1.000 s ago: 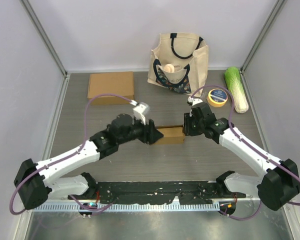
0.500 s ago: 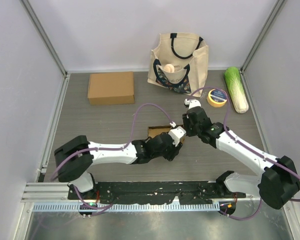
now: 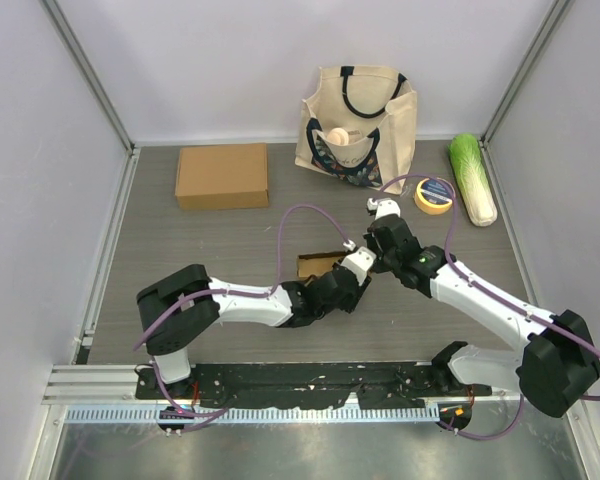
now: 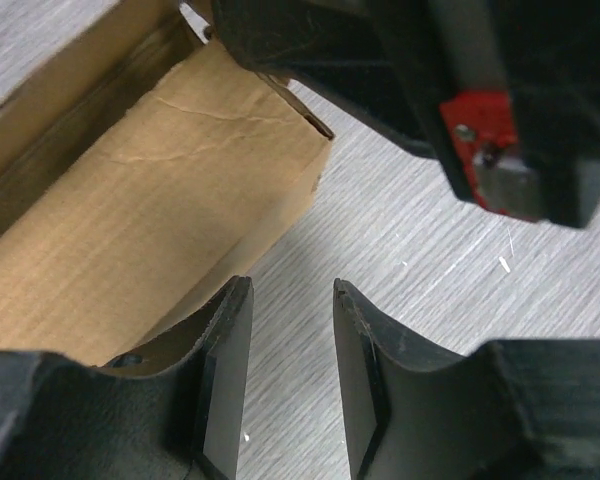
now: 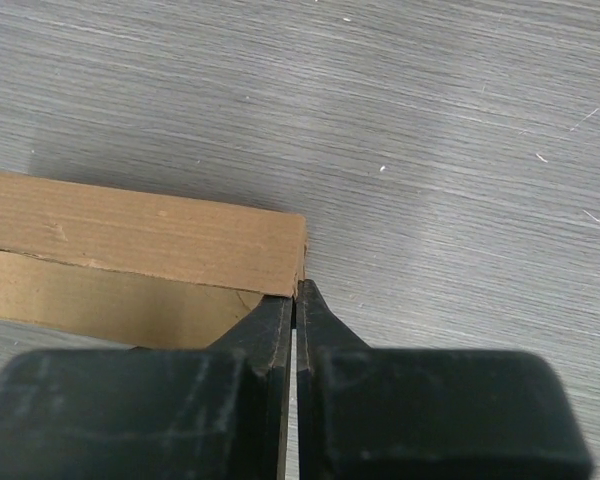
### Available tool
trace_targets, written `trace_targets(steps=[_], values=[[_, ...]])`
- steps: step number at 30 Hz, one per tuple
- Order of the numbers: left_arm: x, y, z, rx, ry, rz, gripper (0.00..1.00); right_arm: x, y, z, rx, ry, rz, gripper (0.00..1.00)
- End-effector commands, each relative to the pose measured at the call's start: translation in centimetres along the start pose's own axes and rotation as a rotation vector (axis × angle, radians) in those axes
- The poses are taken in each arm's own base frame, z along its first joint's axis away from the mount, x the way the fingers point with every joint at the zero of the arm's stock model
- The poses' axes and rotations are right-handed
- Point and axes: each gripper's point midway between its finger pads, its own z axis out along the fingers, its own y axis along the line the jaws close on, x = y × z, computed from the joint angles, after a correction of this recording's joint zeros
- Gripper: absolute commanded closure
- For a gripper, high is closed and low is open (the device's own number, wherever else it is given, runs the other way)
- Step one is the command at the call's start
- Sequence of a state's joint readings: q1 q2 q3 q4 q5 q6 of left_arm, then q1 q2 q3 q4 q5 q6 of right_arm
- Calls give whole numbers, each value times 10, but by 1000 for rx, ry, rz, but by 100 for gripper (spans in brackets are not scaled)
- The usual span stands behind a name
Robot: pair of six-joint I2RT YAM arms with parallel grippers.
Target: Fold the paper box
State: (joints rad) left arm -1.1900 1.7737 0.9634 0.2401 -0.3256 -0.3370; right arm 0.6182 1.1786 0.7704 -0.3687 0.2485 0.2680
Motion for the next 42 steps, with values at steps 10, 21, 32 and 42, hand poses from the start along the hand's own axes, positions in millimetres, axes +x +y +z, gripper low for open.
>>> trace_targets(steps=[10,21,32,42], values=[[-32,12,20,-108,-106,-115,55,-18,39,-22,-124,65,67,99],[-23,15,26,-109,-82,-126,54,-22,77,-34,-291,157,176,99],[-19,30,24,-97,-100,-143,50,-28,62,-25,-312,196,379,99],[-8,32,15,-34,-127,-158,48,-31,60,-21,-316,225,456,99]])
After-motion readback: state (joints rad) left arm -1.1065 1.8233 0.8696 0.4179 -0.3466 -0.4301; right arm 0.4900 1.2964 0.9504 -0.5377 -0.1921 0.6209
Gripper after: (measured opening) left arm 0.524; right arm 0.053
